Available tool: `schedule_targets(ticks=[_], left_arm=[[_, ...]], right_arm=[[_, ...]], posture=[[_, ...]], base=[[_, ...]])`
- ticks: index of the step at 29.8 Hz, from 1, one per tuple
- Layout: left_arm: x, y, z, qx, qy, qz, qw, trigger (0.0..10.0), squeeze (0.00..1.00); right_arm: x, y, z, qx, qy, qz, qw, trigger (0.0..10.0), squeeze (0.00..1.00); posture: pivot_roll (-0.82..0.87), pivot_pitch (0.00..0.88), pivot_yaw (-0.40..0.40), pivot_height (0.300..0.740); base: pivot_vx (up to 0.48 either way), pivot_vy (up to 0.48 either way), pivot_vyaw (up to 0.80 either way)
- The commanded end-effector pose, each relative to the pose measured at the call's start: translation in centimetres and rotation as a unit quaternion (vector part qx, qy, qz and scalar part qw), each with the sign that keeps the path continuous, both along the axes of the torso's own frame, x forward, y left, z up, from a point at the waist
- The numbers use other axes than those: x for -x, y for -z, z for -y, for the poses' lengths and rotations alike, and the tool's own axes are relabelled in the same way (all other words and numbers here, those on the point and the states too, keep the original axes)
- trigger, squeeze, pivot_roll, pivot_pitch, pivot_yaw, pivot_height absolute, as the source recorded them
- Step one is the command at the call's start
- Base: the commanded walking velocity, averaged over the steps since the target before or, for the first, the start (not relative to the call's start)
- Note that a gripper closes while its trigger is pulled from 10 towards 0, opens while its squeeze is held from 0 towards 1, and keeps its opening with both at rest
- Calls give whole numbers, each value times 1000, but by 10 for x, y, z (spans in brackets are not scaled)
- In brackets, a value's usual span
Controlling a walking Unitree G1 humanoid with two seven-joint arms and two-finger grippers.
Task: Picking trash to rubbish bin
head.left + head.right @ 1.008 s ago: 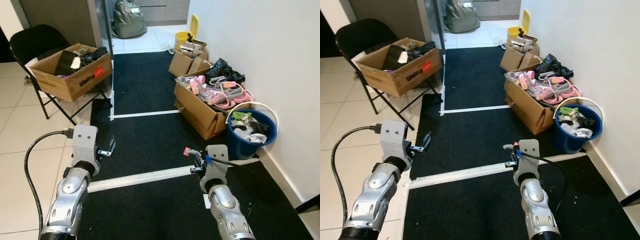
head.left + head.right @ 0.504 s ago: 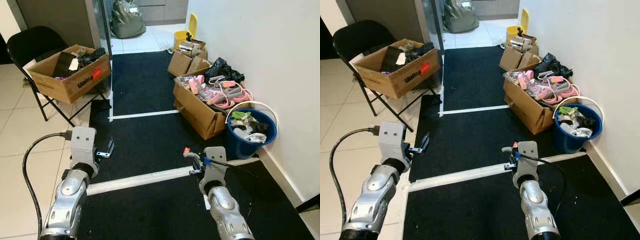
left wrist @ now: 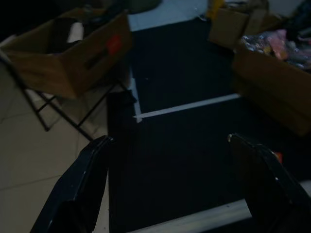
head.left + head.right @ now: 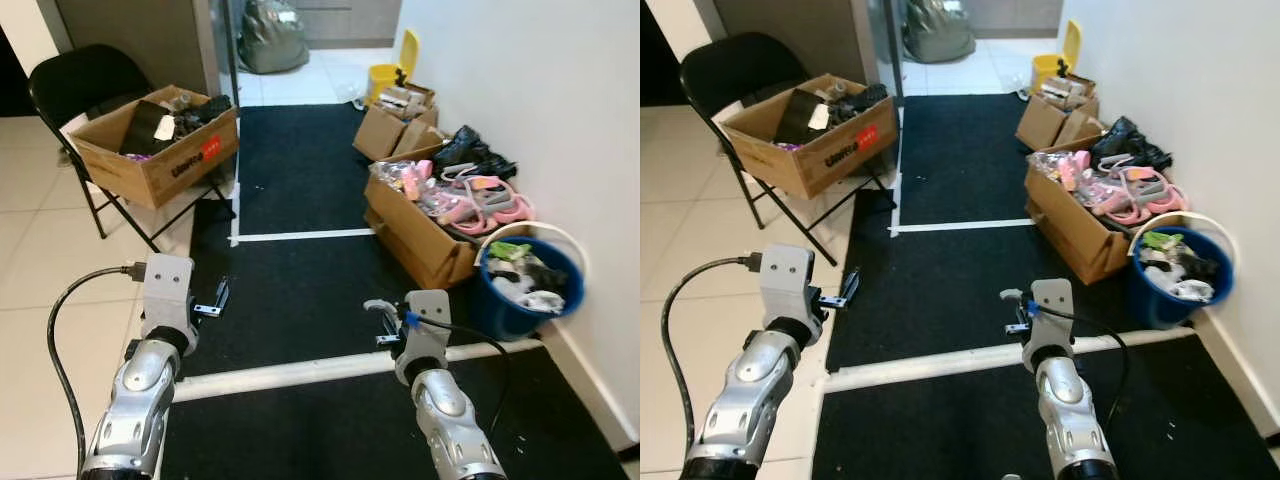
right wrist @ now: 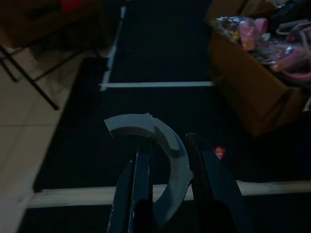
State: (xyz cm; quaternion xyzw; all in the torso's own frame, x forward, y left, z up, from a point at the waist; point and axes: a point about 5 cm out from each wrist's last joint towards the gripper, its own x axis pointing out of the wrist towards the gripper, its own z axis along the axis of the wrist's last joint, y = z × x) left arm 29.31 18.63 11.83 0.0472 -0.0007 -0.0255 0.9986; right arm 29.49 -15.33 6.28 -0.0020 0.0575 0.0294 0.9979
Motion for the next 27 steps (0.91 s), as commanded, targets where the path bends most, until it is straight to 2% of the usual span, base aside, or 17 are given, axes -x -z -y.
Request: schedule_targets(ticks=[1, 9, 12, 13, 19, 27], left_arm=[[2, 3, 0, 0, -2, -4, 1000, 10000, 0], [0, 3, 2, 1, 4, -2, 1000, 10000, 0], [-1, 4, 3, 3, 9, -5, 1000, 10000, 0], [-2, 5, 5, 3, 13, -6, 1000, 10000, 0], [-5, 6, 15, 9, 28, -5, 1000, 10000, 0], [-6, 5, 10, 8, 20, -1, 1000, 10000, 0]], right_arm=[[2, 4, 1, -2, 4, -4, 1000, 10000, 0], [0, 1, 2, -7, 14, 8, 1000, 10000, 0], [-3, -6, 2, -23, 23, 28, 999, 10000, 0], [-7, -13, 0, -39, 27, 49, 998, 10000, 0], [-17, -25, -9, -37, 10, 71, 997, 10000, 0], [-23, -28, -12, -37, -2, 78, 996, 10000, 0]], posture=[[-10, 94, 44, 740], [-7, 91, 45, 740], [-8, 97, 42, 740], [-11, 93, 42, 740], [-17, 92, 42, 740], [-12, 80, 31, 740]], base=[[307, 0, 0], [306, 0, 0], [305, 0, 0], [307, 0, 0], [306, 0, 0], [304, 0, 0]])
